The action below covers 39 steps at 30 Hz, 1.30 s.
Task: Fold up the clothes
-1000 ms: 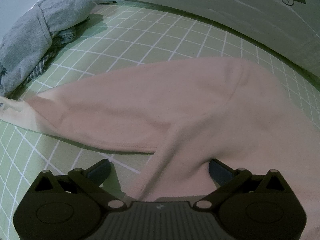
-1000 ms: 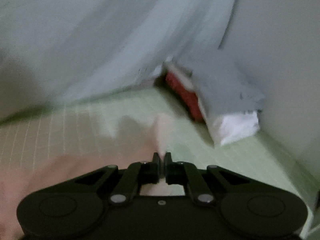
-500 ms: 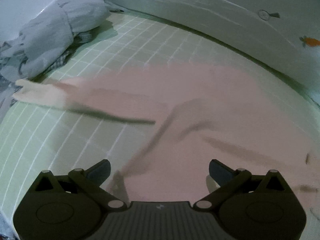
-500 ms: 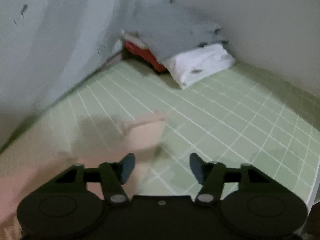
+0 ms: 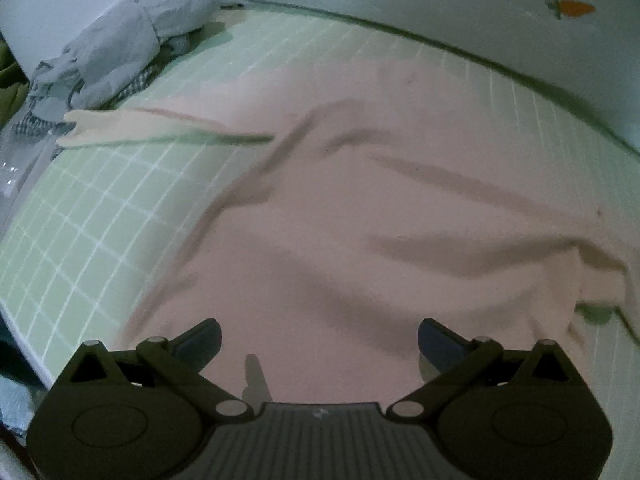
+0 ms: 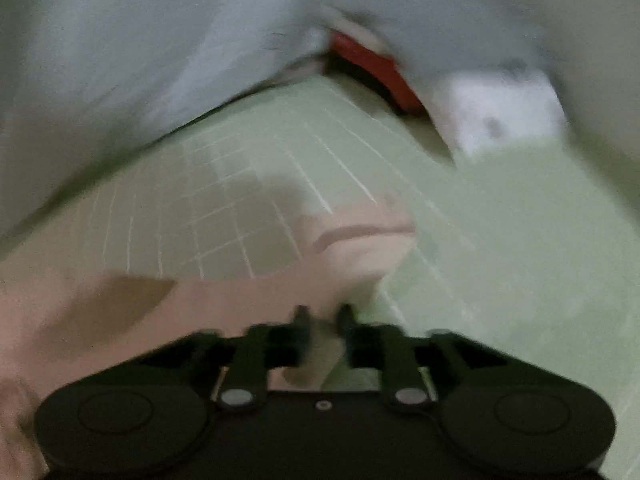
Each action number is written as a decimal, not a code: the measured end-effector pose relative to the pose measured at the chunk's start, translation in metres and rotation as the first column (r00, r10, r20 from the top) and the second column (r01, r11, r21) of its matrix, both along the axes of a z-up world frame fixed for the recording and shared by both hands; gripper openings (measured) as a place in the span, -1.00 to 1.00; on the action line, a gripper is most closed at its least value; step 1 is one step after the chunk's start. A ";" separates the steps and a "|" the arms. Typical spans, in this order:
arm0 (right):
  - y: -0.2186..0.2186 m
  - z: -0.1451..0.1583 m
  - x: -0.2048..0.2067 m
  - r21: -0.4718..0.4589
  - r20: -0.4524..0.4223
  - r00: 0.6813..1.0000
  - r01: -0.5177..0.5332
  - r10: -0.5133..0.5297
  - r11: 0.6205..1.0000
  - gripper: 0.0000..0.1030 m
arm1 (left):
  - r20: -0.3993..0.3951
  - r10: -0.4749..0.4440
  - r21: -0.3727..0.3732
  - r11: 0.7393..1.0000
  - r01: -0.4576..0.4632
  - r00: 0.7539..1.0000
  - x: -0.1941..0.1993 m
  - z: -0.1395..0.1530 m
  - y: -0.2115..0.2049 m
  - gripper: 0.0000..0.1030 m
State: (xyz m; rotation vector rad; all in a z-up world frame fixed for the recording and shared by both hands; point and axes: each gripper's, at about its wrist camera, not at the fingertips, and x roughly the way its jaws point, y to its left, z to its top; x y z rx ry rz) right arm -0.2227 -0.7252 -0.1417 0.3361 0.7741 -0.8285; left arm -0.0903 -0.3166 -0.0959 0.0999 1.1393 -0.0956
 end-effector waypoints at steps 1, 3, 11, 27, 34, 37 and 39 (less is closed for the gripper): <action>0.011 0.003 0.011 -0.081 -0.062 0.995 -0.083 0.079 0.993 -0.87 | -0.005 0.006 0.004 1.000 -0.006 1.000 -0.004 -0.002 0.000 1.00; 0.032 0.002 0.028 -0.166 -0.166 0.960 -0.251 0.224 0.954 -0.88 | -0.020 0.026 0.002 1.000 -0.026 0.999 -0.010 -0.005 0.000 1.00; 0.071 -0.012 0.039 -0.088 -0.190 0.878 -0.462 0.440 0.883 -0.34 | -0.038 0.054 -0.022 0.998 -0.054 0.998 -0.015 -0.011 -0.009 1.00; -0.026 -0.020 0.012 0.299 0.201 0.977 -0.132 0.073 0.945 -0.53 | -0.019 0.066 -0.008 0.998 -0.066 0.998 -0.028 0.002 -0.005 1.00; -0.010 0.022 -0.028 0.143 0.291 0.957 -0.064 0.020 0.988 -0.89 | -0.025 0.074 -0.012 0.997 -0.074 0.997 -0.036 0.003 0.001 1.00; -0.007 0.043 -0.063 0.053 0.293 0.955 0.037 -0.051 0.998 -0.90 | -0.033 0.063 -0.017 0.998 -0.064 0.997 -0.037 0.001 0.000 1.00; -0.006 0.050 -0.086 0.007 0.273 0.957 0.097 -0.095 0.995 -0.90 | -0.040 0.051 -0.021 0.998 -0.052 0.998 -0.037 -0.001 -0.002 1.00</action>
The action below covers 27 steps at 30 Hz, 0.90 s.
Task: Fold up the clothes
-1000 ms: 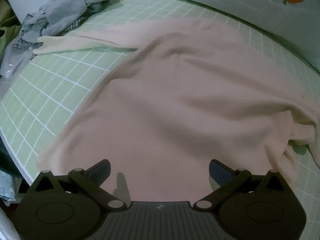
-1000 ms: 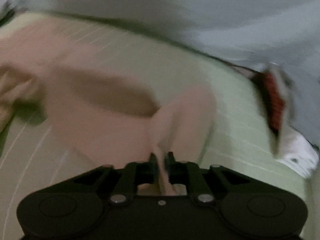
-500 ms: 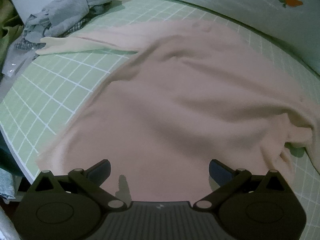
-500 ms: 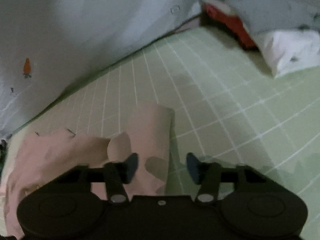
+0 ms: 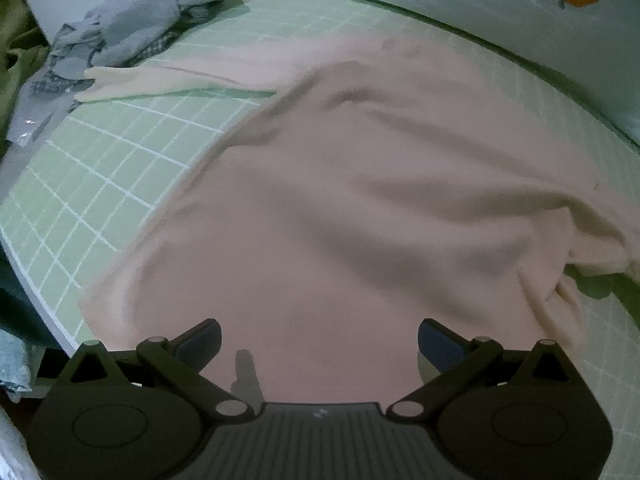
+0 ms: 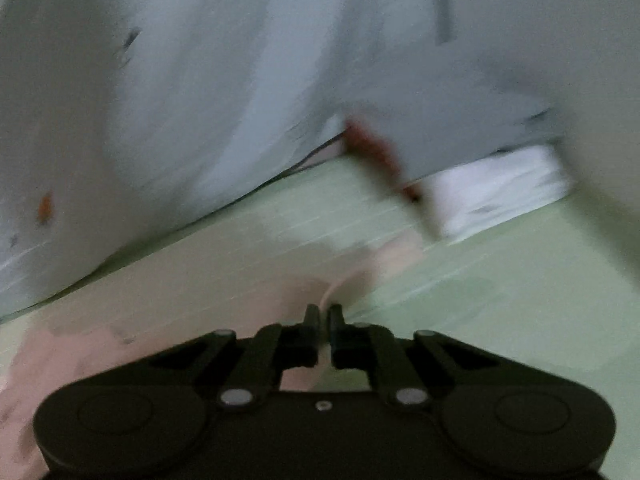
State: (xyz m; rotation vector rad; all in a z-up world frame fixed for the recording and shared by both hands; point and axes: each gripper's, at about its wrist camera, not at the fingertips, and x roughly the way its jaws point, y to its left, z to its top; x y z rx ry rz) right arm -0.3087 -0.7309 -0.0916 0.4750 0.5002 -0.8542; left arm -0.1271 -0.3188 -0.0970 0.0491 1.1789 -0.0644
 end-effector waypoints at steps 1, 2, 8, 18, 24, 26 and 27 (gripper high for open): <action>0.001 0.000 -0.011 -0.013 -0.022 1.000 0.021 -0.022 1.000 -0.90 | -0.003 -0.007 -0.001 1.000 0.007 1.000 0.000 -0.001 -0.001 1.00; 0.002 -0.005 -0.019 -0.002 -0.042 0.999 0.034 -0.034 0.999 -0.91 | -0.006 -0.016 -0.002 1.000 0.016 1.000 0.000 -0.002 -0.002 1.00; 0.026 -0.044 -0.044 0.117 -0.164 0.983 0.097 -0.077 0.988 -0.91 | -0.011 -0.060 0.000 0.998 0.060 0.998 0.000 -0.002 0.002 1.00; 0.052 -0.044 -0.026 0.174 -0.262 0.958 0.162 -0.113 0.971 0.30 | -0.048 0.019 0.005 1.000 -0.018 0.999 0.021 -0.007 0.046 1.00; 0.053 -0.020 0.036 0.085 -0.142 0.989 -0.032 0.044 0.996 1.00 | -0.078 0.088 -0.006 0.996 -0.089 0.993 0.042 -0.015 0.067 1.00; 0.050 -0.019 0.067 0.098 -0.130 0.983 -0.119 0.131 0.988 1.00 | -0.089 0.110 -0.004 0.994 -0.110 0.990 0.049 -0.017 0.072 1.00; 0.049 -0.019 0.083 0.099 -0.121 0.977 -0.162 0.173 0.982 1.00 | -0.094 0.119 -0.003 0.993 -0.120 0.988 0.052 -0.019 0.074 1.00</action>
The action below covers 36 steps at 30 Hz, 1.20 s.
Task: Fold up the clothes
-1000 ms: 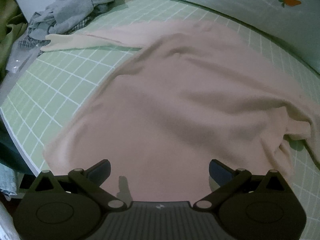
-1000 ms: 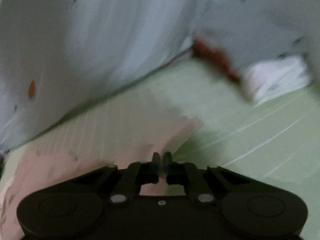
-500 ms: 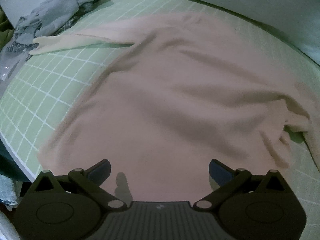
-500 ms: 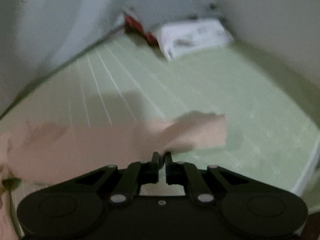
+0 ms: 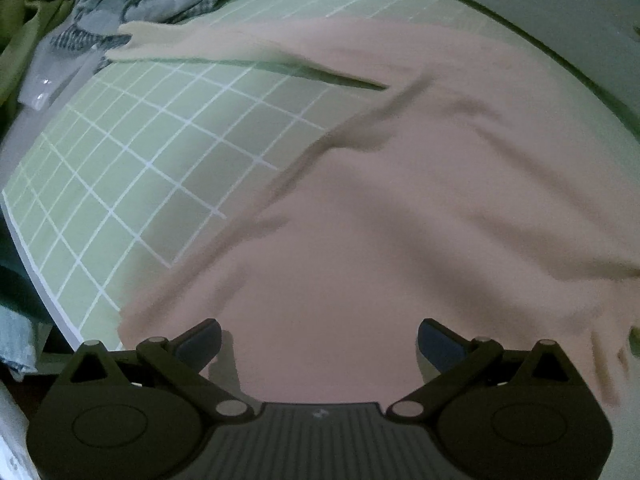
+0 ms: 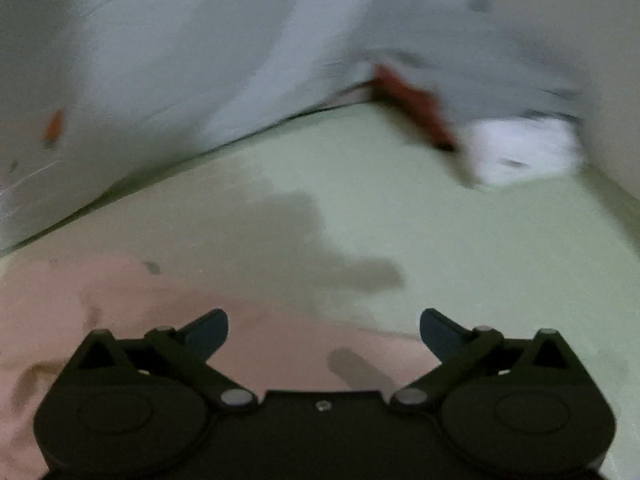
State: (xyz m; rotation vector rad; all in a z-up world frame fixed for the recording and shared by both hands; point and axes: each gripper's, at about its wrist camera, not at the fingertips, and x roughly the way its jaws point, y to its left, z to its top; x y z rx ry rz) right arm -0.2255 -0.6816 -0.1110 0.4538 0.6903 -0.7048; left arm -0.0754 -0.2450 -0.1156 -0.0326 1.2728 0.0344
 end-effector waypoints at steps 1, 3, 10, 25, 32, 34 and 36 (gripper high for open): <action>-0.002 0.000 0.016 0.000 0.007 0.999 -0.037 0.037 0.999 1.00 | -0.004 0.009 0.001 1.000 -0.009 1.000 0.003 -0.001 0.001 1.00; -0.004 -0.003 0.051 0.008 0.011 0.993 -0.114 0.114 0.993 1.00 | -0.016 0.026 0.006 1.000 -0.026 1.000 0.008 -0.004 0.001 1.00; -0.012 -0.027 0.162 0.081 -0.063 0.931 -0.355 0.360 0.931 0.84 | -0.039 0.075 0.018 0.997 -0.074 0.996 0.031 -0.012 -0.006 1.00; 0.001 -0.040 0.265 -0.040 -0.210 0.668 -0.735 0.714 0.676 -0.98 | -0.031 0.099 0.015 0.995 -0.098 0.995 0.074 -0.015 -0.023 1.00; -0.030 -0.040 0.320 -0.069 -0.171 0.740 -0.667 0.650 0.742 -0.99 | -0.004 0.074 0.013 0.997 -0.074 0.997 0.077 -0.017 -0.027 1.00; -0.031 -0.045 0.329 -0.110 -0.217 0.761 -0.642 0.612 0.759 -1.00 | -0.003 0.071 0.012 0.997 -0.071 0.997 0.078 -0.017 -0.025 1.00; -0.040 -0.046 0.332 -0.097 -0.235 0.800 -0.584 0.552 0.806 -1.00 | -0.004 0.069 0.012 0.998 -0.069 0.998 0.078 -0.017 -0.025 1.00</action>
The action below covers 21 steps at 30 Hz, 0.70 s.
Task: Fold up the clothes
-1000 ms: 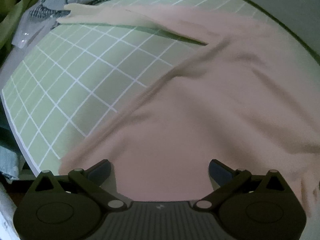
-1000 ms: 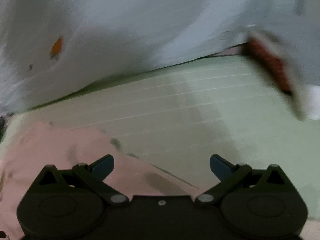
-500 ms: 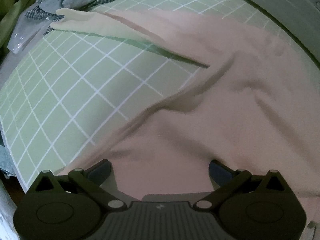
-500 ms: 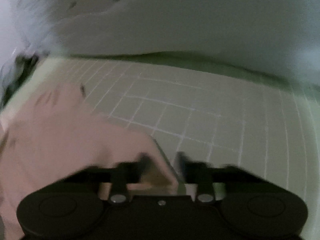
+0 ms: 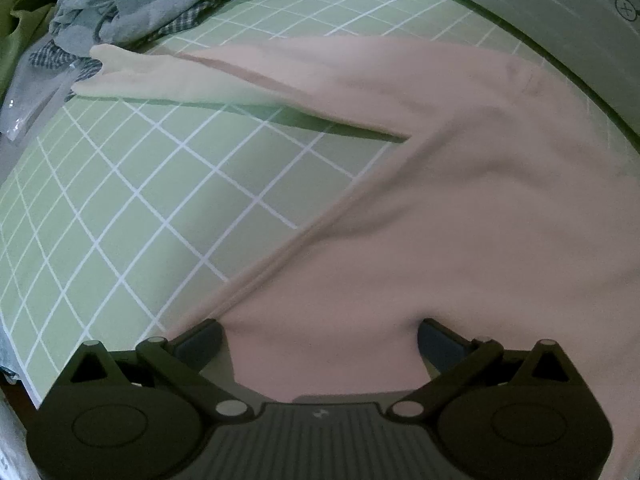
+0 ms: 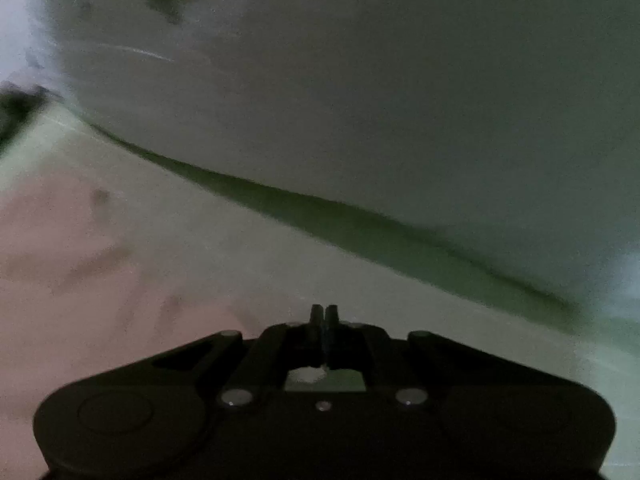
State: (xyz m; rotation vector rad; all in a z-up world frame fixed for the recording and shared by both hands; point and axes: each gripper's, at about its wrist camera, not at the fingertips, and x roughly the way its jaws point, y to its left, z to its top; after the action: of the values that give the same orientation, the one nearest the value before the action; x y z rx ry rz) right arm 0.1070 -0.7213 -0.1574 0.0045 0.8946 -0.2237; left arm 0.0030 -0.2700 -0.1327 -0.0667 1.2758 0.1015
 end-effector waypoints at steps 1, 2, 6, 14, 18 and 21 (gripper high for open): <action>-0.006 0.004 -0.004 0.044 0.014 0.999 0.045 -0.045 0.998 -0.99 | -0.001 -0.001 -0.001 1.000 0.001 1.000 0.000 0.000 0.000 1.00; -0.009 0.011 -0.011 0.080 0.038 0.996 0.082 -0.085 0.993 -0.98 | -0.003 0.000 -0.004 1.000 0.000 1.000 0.001 0.000 0.000 1.00; 0.010 0.042 -0.071 0.074 0.120 0.981 0.145 -0.153 0.987 -0.11 | 0.036 0.013 -0.038 0.999 -0.012 0.999 -0.002 0.011 0.007 1.00; 0.092 0.042 -0.242 0.385 0.069 0.942 0.278 -0.328 0.880 -0.03 | 0.123 -0.049 0.029 0.999 0.046 0.991 -0.036 0.036 0.040 1.00; 0.145 0.026 -0.288 0.368 0.017 0.948 0.289 -0.318 0.884 -0.12 | 0.111 -0.079 0.032 0.997 0.076 0.991 -0.054 0.037 0.064 1.00; 0.170 0.027 -0.305 0.391 -0.007 0.947 0.298 -0.321 0.871 -0.28 | 0.106 -0.102 0.031 0.995 0.100 0.989 -0.059 0.035 0.082 1.00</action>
State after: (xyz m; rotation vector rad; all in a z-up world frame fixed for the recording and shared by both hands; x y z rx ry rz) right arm -0.1984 -0.5510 -0.1303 0.5267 0.8650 -0.3415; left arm -0.0564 -0.1881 -0.0974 0.0143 1.1675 0.0264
